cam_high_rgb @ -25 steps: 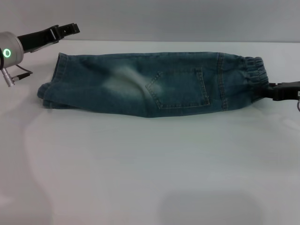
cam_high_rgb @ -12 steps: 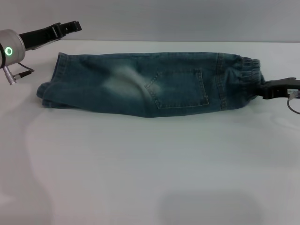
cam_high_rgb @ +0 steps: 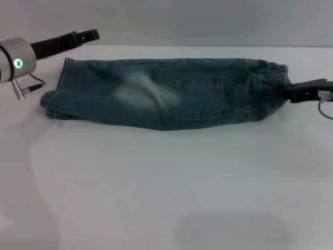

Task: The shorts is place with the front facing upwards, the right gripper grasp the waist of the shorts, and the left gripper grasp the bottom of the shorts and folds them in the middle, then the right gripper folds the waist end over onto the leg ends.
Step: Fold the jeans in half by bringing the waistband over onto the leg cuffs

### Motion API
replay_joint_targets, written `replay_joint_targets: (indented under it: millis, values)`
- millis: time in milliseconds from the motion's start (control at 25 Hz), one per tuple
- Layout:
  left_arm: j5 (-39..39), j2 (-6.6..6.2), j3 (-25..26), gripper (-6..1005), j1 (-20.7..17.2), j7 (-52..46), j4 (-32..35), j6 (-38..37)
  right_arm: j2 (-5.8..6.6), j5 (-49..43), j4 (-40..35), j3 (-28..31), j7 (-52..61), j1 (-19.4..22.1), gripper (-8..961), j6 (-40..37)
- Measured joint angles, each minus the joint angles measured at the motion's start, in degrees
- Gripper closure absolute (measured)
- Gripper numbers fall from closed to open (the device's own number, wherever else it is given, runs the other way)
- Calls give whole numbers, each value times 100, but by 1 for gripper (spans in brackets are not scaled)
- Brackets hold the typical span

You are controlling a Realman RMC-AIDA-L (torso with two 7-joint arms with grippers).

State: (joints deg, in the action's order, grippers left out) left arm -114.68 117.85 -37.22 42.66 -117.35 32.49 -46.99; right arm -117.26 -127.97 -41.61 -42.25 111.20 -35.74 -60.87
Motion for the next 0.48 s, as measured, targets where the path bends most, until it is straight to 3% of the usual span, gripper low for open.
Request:
replay_joint_targets:
  millis: [240,480]
  values:
    - [682,49,-738,174,-69,760,-134,0,306,-10,-94,33,698,-263,949,-973]
    - [1336,65,-1308,175,-108,1369,-438,136,345,-205,-751,-31,1090,-397,950,-1628]
